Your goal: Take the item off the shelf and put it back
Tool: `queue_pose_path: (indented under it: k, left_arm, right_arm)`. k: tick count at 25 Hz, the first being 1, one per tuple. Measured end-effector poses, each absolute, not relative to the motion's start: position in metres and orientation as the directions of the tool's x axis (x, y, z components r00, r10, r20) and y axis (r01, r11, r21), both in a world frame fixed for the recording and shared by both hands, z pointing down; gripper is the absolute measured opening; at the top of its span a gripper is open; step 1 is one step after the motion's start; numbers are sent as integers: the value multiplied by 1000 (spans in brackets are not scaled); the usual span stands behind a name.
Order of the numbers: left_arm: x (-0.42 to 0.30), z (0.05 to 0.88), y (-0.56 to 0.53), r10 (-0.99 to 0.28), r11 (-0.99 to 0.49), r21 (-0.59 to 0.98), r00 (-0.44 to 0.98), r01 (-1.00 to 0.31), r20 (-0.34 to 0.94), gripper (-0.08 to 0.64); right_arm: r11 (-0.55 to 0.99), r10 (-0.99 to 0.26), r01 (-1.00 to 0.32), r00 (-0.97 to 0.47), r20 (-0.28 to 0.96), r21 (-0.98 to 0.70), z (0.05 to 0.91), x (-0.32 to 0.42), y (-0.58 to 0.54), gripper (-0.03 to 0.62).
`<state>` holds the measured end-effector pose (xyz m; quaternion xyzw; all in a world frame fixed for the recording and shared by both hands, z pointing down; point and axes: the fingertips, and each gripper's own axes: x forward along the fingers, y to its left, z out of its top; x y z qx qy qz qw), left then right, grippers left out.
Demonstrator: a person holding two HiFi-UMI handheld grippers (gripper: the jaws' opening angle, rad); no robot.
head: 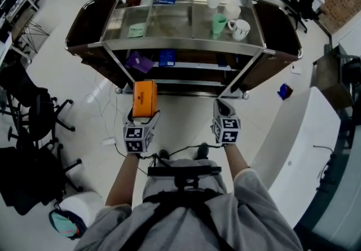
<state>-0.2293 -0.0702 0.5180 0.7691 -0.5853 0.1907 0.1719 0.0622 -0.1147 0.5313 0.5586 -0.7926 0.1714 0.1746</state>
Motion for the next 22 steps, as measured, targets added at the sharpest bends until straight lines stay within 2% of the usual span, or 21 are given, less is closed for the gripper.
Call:
queue_pose_path:
  k: [22]
  left_arm:
    - [-191,531,-101,-802,-329,43,303,-943,515,462]
  right_arm:
    - [335,-819,-940,-323,474,-63,533,62,-122,9]
